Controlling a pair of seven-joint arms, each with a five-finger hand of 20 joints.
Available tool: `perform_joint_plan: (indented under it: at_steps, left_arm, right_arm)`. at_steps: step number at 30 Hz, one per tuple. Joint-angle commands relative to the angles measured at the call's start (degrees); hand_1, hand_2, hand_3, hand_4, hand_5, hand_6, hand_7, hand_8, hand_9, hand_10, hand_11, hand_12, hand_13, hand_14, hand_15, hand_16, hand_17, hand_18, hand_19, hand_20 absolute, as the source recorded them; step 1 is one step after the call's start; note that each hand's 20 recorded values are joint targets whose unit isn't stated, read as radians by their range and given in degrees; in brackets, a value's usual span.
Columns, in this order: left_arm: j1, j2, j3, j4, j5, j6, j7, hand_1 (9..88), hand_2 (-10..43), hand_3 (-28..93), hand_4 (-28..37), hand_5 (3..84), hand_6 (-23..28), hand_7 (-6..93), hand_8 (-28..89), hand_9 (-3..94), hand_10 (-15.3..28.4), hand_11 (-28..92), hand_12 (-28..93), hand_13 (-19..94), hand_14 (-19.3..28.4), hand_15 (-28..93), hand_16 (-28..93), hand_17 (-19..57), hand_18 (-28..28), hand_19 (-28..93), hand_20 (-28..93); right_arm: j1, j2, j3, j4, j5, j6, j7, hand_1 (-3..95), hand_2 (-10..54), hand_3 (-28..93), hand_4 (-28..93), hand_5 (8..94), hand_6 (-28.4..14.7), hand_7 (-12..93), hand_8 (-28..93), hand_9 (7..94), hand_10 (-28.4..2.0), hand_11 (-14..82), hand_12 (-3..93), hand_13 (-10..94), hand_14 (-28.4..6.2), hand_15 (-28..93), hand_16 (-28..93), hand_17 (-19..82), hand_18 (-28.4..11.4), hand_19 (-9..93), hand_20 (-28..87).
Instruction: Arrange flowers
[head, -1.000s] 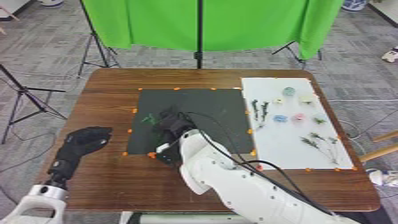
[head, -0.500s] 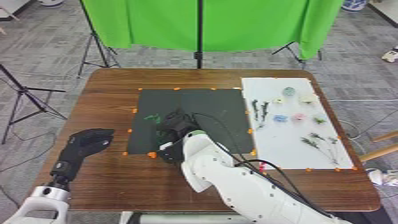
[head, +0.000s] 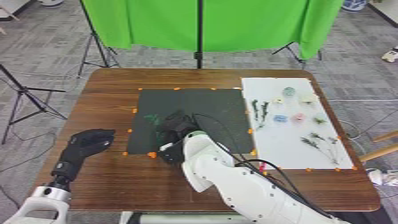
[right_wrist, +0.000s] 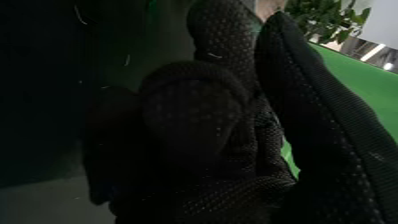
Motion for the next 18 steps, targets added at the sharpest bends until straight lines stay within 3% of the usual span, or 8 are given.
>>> perform_joint_plan:
  at_steps: [1, 8, 11, 13, 15, 18]
  left_arm:
    - [1.1, -0.71, -0.20, -0.10, 0.40, -0.71, -0.68, 33.4, -9.5, 72, -23.2, 50.8, 3.1, 23.7, -10, 50.6, 12.1, 23, 14, 42, 16.4, 19, 3, 11.1, 13.6, 9, 25]
    - [1.4, -0.72, -0.47, -0.27, 0.42, -0.81, -0.93, 33.1, -9.5, 72, -22.7, 50.7, 3.0, 23.5, -10, 50.6, 12.2, 23, 14, 42, 16.6, 19, 3, 11.0, 13.6, 9, 25]
    - [1.6, -0.72, -0.71, -0.38, 0.37, -0.88, -1.23, 32.7, -9.5, 71, -22.5, 50.6, 3.1, 22.5, -10, 50.5, 12.5, 23, 14, 42, 16.9, 19, 2, 11.0, 13.7, 9, 25]
    - [1.8, -0.78, -1.01, -0.51, 0.36, -1.00, -1.19, 32.5, -9.5, 71, -22.4, 50.6, 3.2, 22.0, -9, 50.6, 12.7, 22, 14, 42, 17.0, 19, 2, 10.9, 13.8, 9, 25]
    - [1.9, -0.74, -1.16, -0.57, 0.35, -1.06, -1.29, 32.4, -9.5, 71, -22.3, 50.5, 3.3, 21.6, -9, 50.6, 12.9, 22, 14, 42, 17.2, 19, 2, 10.9, 13.8, 9, 25]
    - [2.2, -0.73, -1.60, -0.78, 0.42, -1.45, -1.53, 32.2, -9.5, 71, -22.2, 50.6, 3.2, 20.9, -9, 50.7, 13.1, 22, 14, 42, 17.2, 19, 2, 10.8, 13.8, 10, 25]
  right_arm:
    - [-0.7, -0.4, 0.3, 0.3, 0.4, -0.5, 0.3, 53.9, -7.5, 53, -9, 72.2, -8.0, 20, 15, 92.2, -11.9, 18.9, 18.8, 94, 4.4, 56, 18, 75, -4.6, 76, 49]
    - [-1.2, 0.0, 0.4, 0.3, -2.7, -2.4, 0.1, 52.1, -7.8, 56, -9, 71.5, -8.2, 18, 15, 91.7, -12.1, 18.8, 18.8, 94, 3.6, 55, 19, 74, -4.9, 77, 49]
    - [-1.4, 0.9, -0.5, 0.1, -9.1, -5.6, -0.8, 44.8, -7.3, 61, -11, 70.7, -7.7, 20, 10, 90.9, -13.1, 18.8, 19.0, 94, 2.2, 55, 19, 74, -5.7, 78, 49]
    - [-1.5, 1.5, -1.3, -0.3, -12.0, -6.8, -1.4, 37.0, -2.2, 62, -10, 69.9, -7.4, 26, -2, 90.5, -14.1, 18.5, 19.0, 94, 0.6, 54, 20, 73, -6.4, 79, 47]
    - [-1.7, 2.0, -1.8, -0.6, -15.5, -9.4, -1.8, 31.3, 2.8, 60, -9, 68.2, -7.6, 31, -4, 90.2, -15.2, 18.1, 19.0, 94, -0.5, 54, 20, 73, -7.1, 81, 45]
    - [-2.1, 2.9, -2.3, -1.6, -17.9, -12.0, -1.7, 28.2, 4.6, 59, -9, 68.0, -8.1, 35, -7, 90.5, -16.2, 18.1, 19.2, 94, -1.6, 55, 19, 73, -7.5, 84, 41]
